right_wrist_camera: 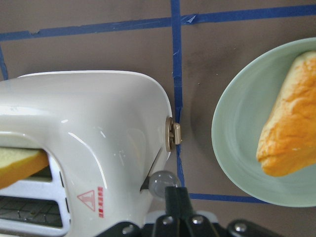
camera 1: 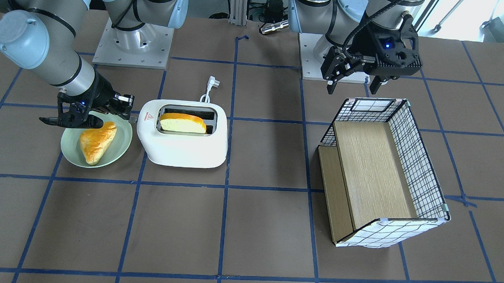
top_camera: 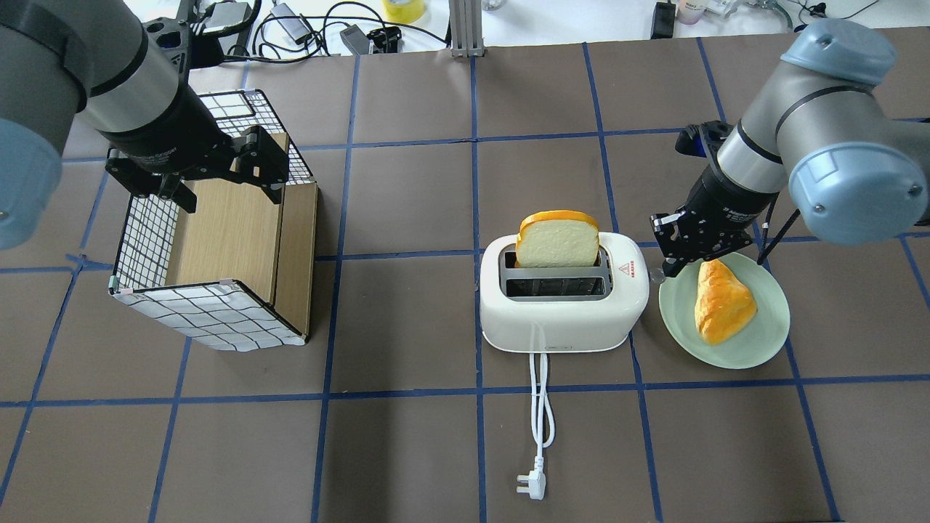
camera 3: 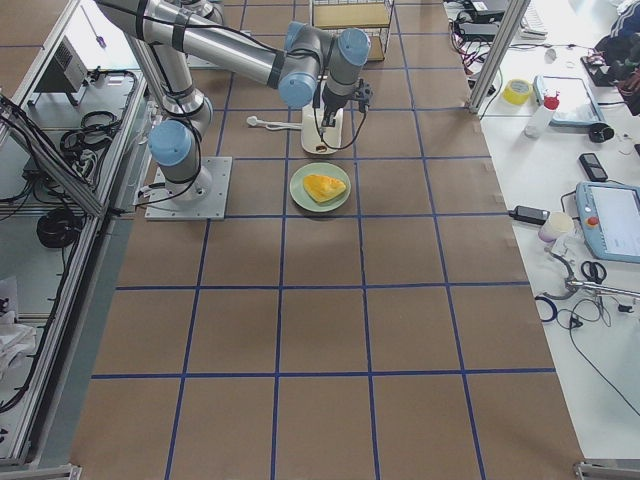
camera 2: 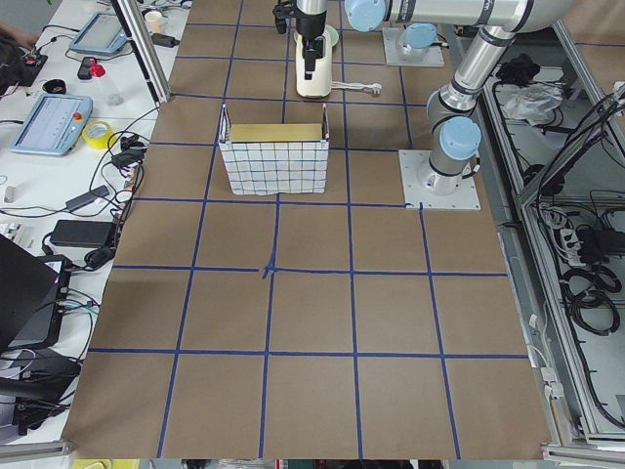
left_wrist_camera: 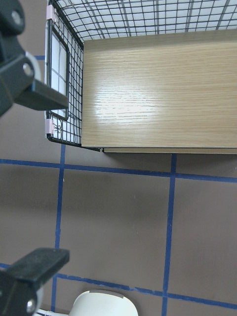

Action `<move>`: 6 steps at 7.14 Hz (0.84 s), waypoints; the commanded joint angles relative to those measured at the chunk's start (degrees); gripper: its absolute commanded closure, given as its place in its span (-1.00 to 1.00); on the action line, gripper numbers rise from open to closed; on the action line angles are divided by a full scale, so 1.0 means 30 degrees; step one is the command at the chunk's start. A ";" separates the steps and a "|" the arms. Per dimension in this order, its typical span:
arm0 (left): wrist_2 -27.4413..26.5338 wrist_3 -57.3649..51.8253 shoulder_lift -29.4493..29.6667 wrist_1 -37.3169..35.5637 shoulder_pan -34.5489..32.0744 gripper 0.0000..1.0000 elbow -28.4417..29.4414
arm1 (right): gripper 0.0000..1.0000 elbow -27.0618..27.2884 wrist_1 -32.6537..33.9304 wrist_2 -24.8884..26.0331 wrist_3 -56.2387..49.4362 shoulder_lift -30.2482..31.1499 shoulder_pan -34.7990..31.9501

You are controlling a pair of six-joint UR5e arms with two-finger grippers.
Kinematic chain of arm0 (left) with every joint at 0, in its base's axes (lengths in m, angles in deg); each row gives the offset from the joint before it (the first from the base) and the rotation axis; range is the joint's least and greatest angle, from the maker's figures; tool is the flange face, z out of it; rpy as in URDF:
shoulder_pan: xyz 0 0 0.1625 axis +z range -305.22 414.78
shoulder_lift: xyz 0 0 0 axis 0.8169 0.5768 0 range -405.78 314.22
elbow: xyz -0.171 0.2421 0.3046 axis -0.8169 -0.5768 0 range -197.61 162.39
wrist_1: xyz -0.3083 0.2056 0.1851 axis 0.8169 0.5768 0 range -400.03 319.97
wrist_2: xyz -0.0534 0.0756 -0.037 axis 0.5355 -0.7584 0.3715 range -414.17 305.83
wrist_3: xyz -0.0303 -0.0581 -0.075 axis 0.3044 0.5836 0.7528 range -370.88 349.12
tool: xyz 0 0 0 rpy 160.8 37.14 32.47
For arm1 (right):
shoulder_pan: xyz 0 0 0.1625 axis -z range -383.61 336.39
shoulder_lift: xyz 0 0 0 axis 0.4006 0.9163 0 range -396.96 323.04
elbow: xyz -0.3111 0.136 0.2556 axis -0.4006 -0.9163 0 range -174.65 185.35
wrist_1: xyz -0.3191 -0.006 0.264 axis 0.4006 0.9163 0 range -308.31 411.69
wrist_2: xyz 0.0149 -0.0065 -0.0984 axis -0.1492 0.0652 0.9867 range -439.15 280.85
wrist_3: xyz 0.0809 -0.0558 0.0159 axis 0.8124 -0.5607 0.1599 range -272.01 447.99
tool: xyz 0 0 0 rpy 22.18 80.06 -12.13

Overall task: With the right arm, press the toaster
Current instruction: 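Push the toaster's beige lever down with the right gripper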

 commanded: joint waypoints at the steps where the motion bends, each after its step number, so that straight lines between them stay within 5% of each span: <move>1: 0.0000 0.0000 0.0000 0.0000 0.0000 -1.00 0.0000 | 1.00 0.0325 0.0396 -0.0011 -0.0033 -0.0179 0.0075; 6: 0.0000 0.0000 0.0000 0.0000 0.0000 -1.00 0.0000 | 1.00 0.0325 0.1128 -0.1037 -0.0904 -0.0766 0.0104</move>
